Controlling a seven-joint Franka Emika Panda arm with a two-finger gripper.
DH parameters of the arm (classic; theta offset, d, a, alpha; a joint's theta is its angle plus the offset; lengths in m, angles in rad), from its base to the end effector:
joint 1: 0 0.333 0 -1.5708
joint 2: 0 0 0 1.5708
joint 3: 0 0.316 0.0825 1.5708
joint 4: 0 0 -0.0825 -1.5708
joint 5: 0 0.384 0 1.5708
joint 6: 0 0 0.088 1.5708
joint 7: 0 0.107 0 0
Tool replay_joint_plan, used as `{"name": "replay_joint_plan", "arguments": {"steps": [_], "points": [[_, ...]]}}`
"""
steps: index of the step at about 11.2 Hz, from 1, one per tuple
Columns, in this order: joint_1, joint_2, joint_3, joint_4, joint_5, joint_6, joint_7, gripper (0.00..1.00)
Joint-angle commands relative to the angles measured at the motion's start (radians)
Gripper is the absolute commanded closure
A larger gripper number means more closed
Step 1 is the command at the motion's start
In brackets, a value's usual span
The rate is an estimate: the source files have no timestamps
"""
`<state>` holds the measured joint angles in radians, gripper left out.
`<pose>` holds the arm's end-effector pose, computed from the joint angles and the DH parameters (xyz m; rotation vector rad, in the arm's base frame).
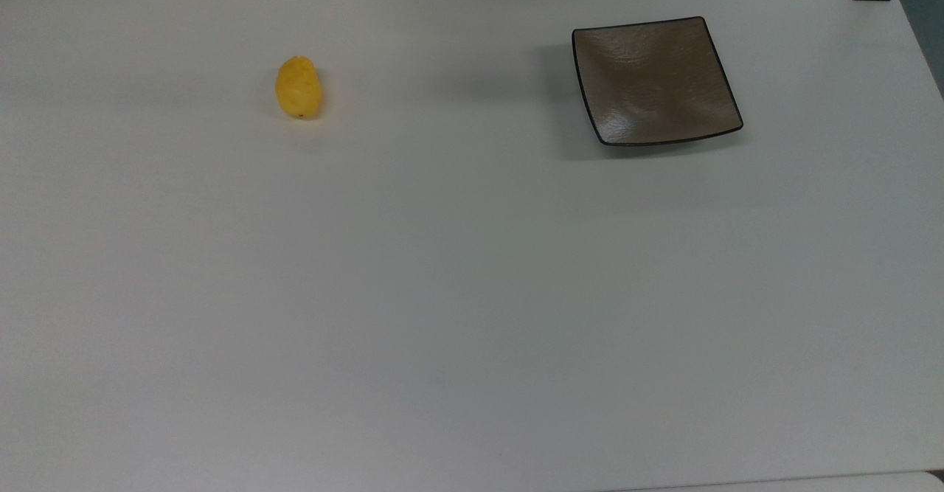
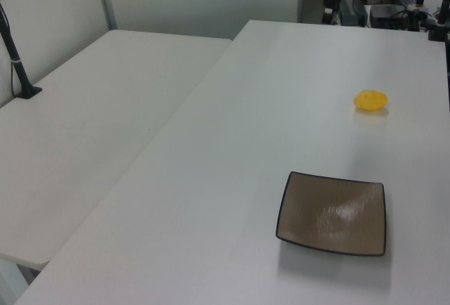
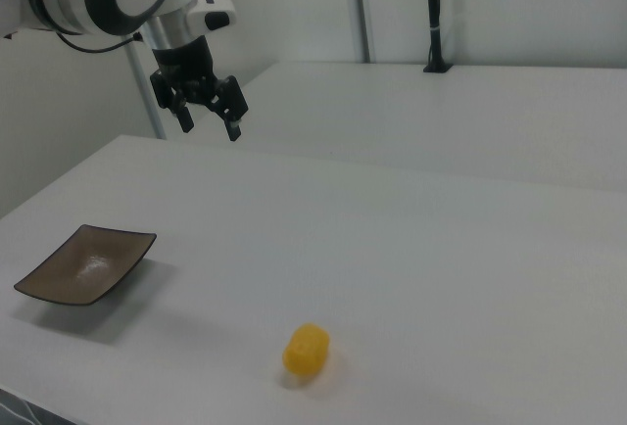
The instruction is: Put potatoes on a ceramic plate
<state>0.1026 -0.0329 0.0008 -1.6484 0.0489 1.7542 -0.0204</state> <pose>0.5579 0.0623 0.6231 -3.0747 -0.1820 -0.2107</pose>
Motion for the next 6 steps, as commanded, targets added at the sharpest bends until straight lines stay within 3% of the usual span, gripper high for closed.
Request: {"name": "replay_joint_plan", "arguments": {"steps": [1,6], "points": [[0.022,0.002,-0.027,-0.011,-0.017,0.028,-0.016,0.0],[0.017,-0.007,-0.027,-0.014,-0.015,0.025,-0.013,0.0]]}}
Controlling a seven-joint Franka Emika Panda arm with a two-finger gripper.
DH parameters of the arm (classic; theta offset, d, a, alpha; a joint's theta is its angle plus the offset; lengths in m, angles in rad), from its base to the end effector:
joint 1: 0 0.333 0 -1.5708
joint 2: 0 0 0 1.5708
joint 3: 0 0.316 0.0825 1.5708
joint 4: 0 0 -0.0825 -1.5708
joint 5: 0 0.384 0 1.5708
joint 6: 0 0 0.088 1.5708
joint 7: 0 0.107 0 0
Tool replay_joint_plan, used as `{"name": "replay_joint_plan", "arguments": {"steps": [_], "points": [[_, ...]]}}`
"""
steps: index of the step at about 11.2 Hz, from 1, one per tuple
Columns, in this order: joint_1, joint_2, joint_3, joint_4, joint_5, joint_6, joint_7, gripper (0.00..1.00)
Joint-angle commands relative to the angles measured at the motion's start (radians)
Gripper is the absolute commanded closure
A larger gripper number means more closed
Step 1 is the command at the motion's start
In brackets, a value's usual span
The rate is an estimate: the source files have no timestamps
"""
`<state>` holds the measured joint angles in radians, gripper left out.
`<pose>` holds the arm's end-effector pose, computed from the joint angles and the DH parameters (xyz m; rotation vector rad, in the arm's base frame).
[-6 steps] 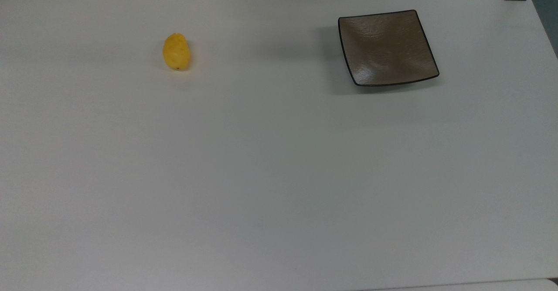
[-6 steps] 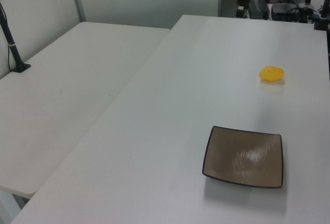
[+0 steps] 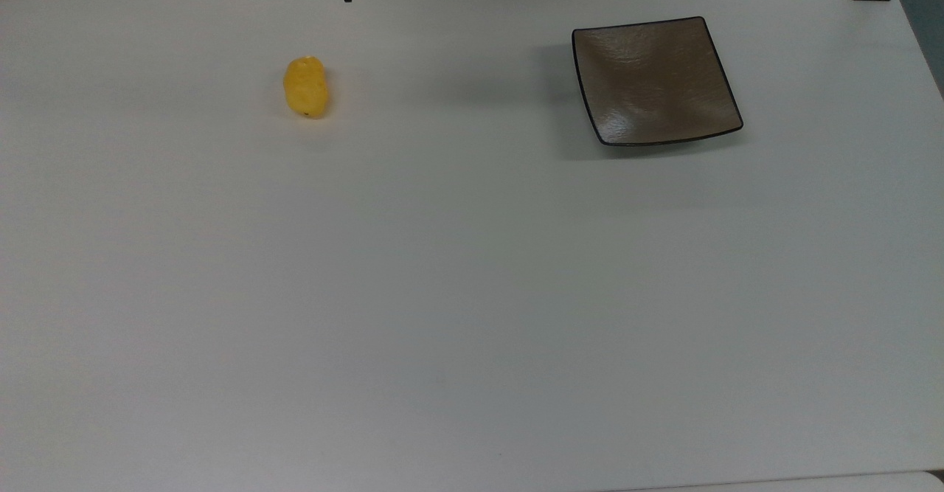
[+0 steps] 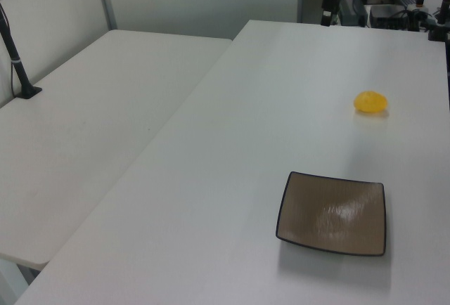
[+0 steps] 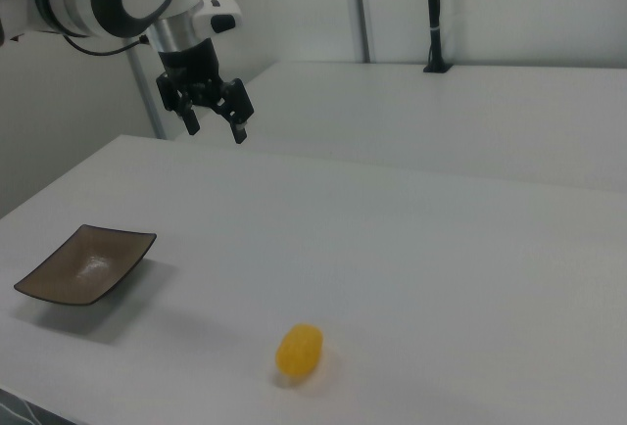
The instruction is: Put potatoes on a ceramic plate
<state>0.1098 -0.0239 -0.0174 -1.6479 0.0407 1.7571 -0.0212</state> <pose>0.5615 0.0555 0.6185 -3.0848 -0.1678 -0.2035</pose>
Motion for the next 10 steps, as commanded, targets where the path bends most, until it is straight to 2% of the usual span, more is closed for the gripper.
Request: {"name": "replay_joint_plan", "arguments": {"steps": [1,4,8,10], "points": [[0.011,-0.019,-0.009,-0.015,-0.007,0.021,-0.008,0.0],[0.013,-0.043,-0.009,-0.024,0.001,0.018,-0.003,0.0],[0.021,-0.137,-0.009,-0.137,0.001,-0.01,-0.02,0.0],[0.01,-0.194,-0.009,-0.202,-0.005,-0.039,-0.078,0.0]]}}
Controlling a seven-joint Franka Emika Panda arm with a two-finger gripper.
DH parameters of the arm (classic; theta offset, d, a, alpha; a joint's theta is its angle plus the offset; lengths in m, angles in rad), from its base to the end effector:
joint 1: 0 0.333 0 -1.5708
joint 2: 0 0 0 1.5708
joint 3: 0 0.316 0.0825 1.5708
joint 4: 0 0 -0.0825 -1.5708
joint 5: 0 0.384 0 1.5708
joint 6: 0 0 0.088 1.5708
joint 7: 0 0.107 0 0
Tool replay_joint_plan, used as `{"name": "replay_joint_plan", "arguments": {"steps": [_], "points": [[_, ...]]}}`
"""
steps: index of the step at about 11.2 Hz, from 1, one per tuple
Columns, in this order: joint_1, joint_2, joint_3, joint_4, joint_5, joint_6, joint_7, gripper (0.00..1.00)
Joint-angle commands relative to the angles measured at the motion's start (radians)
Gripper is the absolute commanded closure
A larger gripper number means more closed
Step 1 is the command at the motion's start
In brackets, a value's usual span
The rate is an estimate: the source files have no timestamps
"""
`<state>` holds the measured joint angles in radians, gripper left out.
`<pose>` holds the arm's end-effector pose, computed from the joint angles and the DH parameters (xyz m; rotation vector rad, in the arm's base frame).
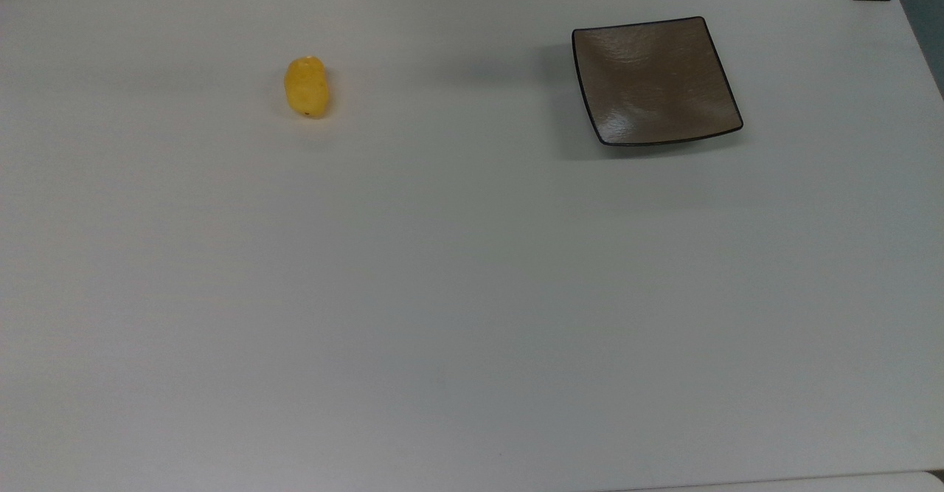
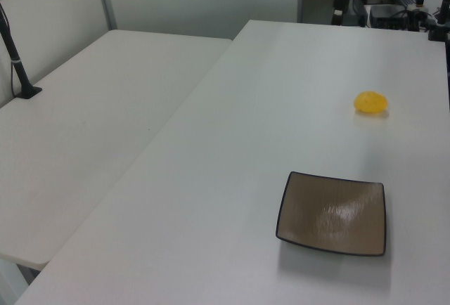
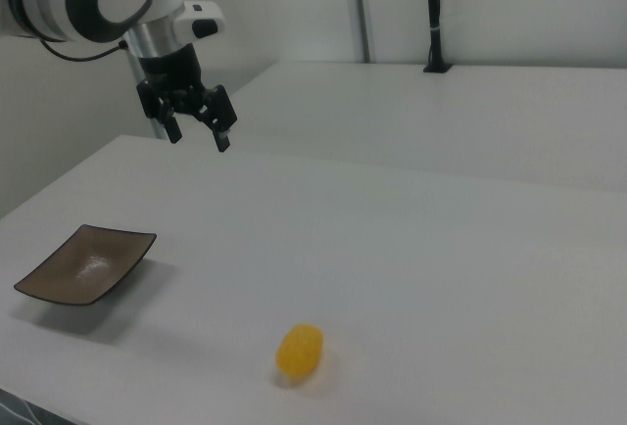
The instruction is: Put potatoes on a ceramic plate
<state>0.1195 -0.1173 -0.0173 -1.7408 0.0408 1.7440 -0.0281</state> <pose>0.5299 0.0575 0.6231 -3.0830 -0.1940 -0.1837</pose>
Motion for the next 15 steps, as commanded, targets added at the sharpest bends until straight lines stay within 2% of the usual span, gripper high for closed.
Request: {"name": "replay_joint_plan", "arguments": {"steps": [1,3,6,8,12,15], "points": [[-0.014,-0.12,-0.009,-0.138,-0.009,-0.037,-0.116,0.0],[-0.07,-0.145,-0.009,-0.186,-0.016,-0.037,-0.154,0.0],[-0.164,-0.157,-0.01,-0.276,-0.099,-0.005,-0.188,0.0],[-0.21,-0.154,-0.015,-0.366,-0.108,0.122,-0.214,0.0],[-0.241,-0.133,-0.016,-0.511,-0.111,0.293,-0.224,0.0],[-0.274,-0.066,-0.016,-0.581,-0.111,0.452,-0.222,0.0]]}}
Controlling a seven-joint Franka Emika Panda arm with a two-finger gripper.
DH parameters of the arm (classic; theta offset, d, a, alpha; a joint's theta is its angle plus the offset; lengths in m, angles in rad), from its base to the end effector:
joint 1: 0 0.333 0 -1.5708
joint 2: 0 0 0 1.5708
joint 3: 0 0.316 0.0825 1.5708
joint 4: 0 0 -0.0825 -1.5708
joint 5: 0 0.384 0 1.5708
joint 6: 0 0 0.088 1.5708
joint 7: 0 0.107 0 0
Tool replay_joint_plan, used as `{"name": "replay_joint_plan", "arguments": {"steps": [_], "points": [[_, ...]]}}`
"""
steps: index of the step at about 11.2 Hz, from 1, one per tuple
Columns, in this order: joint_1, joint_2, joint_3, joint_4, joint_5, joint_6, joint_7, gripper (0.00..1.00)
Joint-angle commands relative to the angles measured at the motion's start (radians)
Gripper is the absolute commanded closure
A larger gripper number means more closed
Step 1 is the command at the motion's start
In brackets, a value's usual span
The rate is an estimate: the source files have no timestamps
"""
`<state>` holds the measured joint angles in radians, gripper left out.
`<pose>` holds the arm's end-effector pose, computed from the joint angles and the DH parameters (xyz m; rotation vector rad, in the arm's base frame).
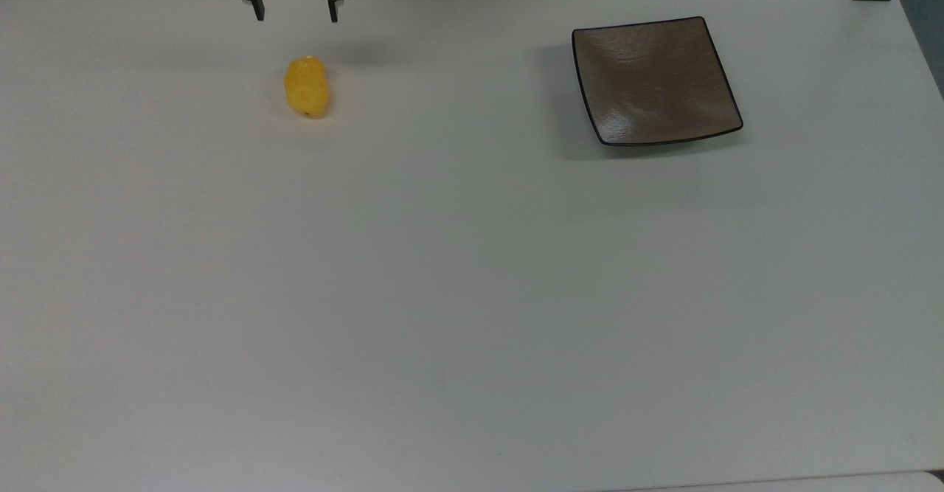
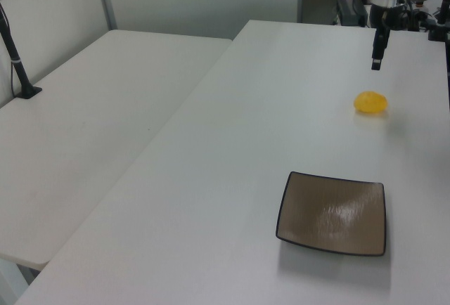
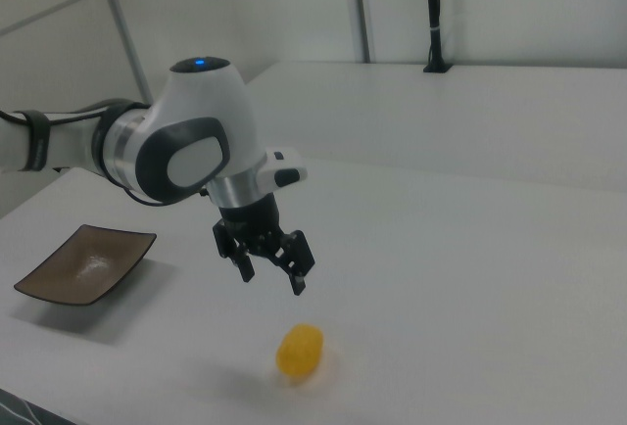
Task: Put potatoes on a ceramic plate
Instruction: 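Move the open gripper over the yellow potato and lower it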
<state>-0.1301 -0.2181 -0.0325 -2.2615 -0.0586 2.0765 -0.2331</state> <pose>0.4762 -0.0816 0.4540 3.0873 0.1525 0.0366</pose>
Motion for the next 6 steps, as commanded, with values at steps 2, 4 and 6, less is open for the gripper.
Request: {"name": "replay_joint_plan", "arguments": {"steps": [2,4,6], "points": [[-0.026,0.072,-0.001,-0.104,-0.012,0.212,-0.014,0.0],[-0.032,0.115,-0.003,-0.131,-0.026,0.296,-0.009,0.0],[-0.037,0.169,-0.003,-0.135,-0.052,0.327,-0.009,0.0]]}}
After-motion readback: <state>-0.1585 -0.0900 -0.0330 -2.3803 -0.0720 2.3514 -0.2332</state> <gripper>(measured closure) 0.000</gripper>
